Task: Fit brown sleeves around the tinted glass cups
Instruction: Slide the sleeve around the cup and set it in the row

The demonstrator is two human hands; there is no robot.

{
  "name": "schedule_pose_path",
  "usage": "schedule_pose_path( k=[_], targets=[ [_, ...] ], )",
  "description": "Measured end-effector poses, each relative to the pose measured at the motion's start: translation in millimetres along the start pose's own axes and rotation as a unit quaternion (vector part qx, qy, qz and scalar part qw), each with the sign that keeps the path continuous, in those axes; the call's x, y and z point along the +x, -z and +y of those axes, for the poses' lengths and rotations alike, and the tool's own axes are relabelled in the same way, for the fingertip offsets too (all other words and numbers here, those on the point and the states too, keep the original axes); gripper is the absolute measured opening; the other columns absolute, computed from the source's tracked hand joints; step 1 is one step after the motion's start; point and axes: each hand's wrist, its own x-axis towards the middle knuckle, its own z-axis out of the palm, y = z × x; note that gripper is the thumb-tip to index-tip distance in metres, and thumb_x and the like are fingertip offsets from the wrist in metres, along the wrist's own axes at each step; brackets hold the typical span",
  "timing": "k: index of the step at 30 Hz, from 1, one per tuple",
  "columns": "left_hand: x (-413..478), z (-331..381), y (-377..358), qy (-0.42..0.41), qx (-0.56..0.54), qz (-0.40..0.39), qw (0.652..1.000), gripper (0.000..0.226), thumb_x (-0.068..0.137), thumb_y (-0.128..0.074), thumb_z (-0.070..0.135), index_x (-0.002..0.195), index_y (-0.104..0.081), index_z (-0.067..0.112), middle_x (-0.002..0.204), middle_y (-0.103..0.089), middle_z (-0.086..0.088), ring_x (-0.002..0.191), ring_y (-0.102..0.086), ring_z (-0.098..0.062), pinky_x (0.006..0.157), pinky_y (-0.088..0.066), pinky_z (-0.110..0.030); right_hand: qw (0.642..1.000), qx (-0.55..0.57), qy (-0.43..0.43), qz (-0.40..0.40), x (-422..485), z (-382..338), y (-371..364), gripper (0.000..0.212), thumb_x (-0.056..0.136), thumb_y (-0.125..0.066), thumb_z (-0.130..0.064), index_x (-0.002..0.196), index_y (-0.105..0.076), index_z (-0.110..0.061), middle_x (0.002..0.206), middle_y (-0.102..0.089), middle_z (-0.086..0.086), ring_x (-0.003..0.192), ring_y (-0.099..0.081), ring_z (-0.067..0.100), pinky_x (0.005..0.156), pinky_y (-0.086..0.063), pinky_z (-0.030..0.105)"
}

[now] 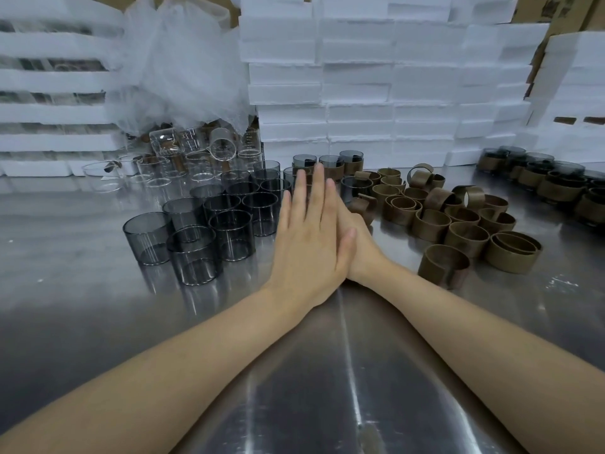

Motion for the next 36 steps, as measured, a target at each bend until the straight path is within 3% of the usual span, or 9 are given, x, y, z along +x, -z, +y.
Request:
schedule_pose_path(
  k=[4, 9, 14, 17, 20, 22, 26, 30, 36],
  targets=[
    [-1, -9, 4, 0.072, -0.113, -0.001, 0.991, 0.070, 0.102, -0.029, 0.046, 0.156, -0.002, 0.011, 0.164, 0.014, -0.007, 0.151, -0.001, -0.025, 0.119, -0.024, -0.041, 0.999, -0.029, 0.030, -0.004, 4, -3, 0, 0.022, 0.079, -0.057, -0.027, 0.092, -0.040, -0.023, 0.069, -0.056, -0.009, 0.063, -0.054, 0.008, 0.057, -0.043, 0.025],
    [5, -21, 10, 0.058, -0.211, -0.001, 0.976, 0.069, 0.094, -0.050, 0.050, 0.154, -0.021, 0.031, 0.162, -0.012, 0.006, 0.144, -0.028, -0.015, 0.113, -0.034, -0.036, 1.000, 0.016, 0.024, 0.003, 2, -2, 2, 0.034, 0.074, -0.069, -0.011, 0.091, -0.040, -0.016, 0.071, -0.060, -0.004, 0.064, -0.060, 0.011, 0.055, -0.048, 0.030],
    [10, -22, 10, 0.115, -0.361, -0.015, 0.925, 0.090, 0.082, -0.073, 0.045, 0.153, -0.018, 0.039, 0.153, -0.031, 0.012, 0.124, -0.042, 0.002, 0.090, -0.030, -0.001, 0.997, 0.078, -0.008, -0.014, 1, -3, 5, 0.035, 0.069, -0.061, -0.005, 0.093, -0.040, -0.021, 0.071, -0.059, -0.010, 0.060, -0.055, 0.004, 0.052, -0.045, 0.024],
    [14, -27, 10, 0.164, -0.413, -0.050, 0.895, 0.108, 0.075, -0.081, 0.038, 0.155, -0.008, 0.037, 0.148, -0.039, 0.011, 0.119, -0.048, 0.000, 0.093, -0.034, -0.010, 0.985, 0.156, -0.049, -0.048, 2, -5, 5, 0.039, 0.066, -0.051, 0.007, 0.095, -0.038, -0.015, 0.071, -0.051, 0.005, 0.052, -0.047, 0.009, 0.045, -0.039, 0.028],
    [15, -29, 8, 0.208, -0.526, -0.073, 0.821, 0.118, 0.068, -0.084, 0.034, 0.156, -0.006, 0.031, 0.126, -0.051, 0.024, 0.107, -0.053, 0.012, 0.093, -0.039, -0.012, 0.968, 0.221, -0.089, -0.083, 3, -6, 9, 0.054, 0.054, -0.046, 0.010, 0.104, -0.036, -0.009, 0.074, -0.050, 0.009, 0.051, -0.049, 0.013, 0.047, -0.039, 0.029],
    [15, -30, 5, 0.243, -0.626, -0.094, 0.735, 0.112, 0.065, -0.083, 0.033, 0.155, -0.017, 0.020, 0.121, -0.059, 0.011, 0.111, -0.060, -0.005, 0.087, -0.048, -0.021, 0.952, 0.264, -0.114, -0.104, 2, -9, 11, 0.063, 0.051, -0.046, 0.012, 0.110, -0.037, -0.011, 0.081, -0.054, 0.012, 0.056, -0.055, 0.020, 0.051, -0.045, 0.031],
    [13, -30, 0, 0.245, -0.703, -0.126, 0.655, 0.055, 0.082, -0.073, 0.033, 0.123, -0.051, 0.004, 0.079, -0.061, -0.005, 0.062, -0.055, -0.017, 0.045, -0.038, -0.022, 0.940, 0.291, -0.135, -0.115, 4, -12, 11, 0.070, 0.059, -0.042, 0.023, 0.114, -0.043, -0.020, 0.106, -0.060, 0.006, 0.065, -0.060, 0.026, 0.056, -0.050, 0.029],
    [12, -28, -1, 0.241, -0.716, -0.122, 0.644, 0.059, 0.080, -0.064, 0.037, 0.126, -0.055, 0.002, 0.100, -0.069, -0.009, 0.086, -0.067, -0.019, 0.078, -0.055, -0.030, 0.970, 0.208, -0.117, -0.042, 3, -11, 8, 0.091, 0.063, -0.042, 0.017, 0.139, -0.034, -0.033, 0.116, -0.055, 0.013, 0.091, -0.058, 0.023, 0.071, -0.049, 0.033],
    [13, -26, -4, 0.273, -0.682, -0.078, 0.674, 0.056, 0.093, -0.055, 0.039, 0.138, -0.047, 0.006, 0.133, -0.061, -0.012, 0.126, -0.057, -0.025, 0.111, -0.041, -0.045, 0.989, -0.132, -0.063, -0.005, 4, -16, -1, 0.089, 0.084, -0.050, 0.004, 0.156, -0.003, -0.020, 0.150, -0.020, 0.004, 0.136, -0.030, 0.019, 0.105, -0.031, 0.020]
  ],
)
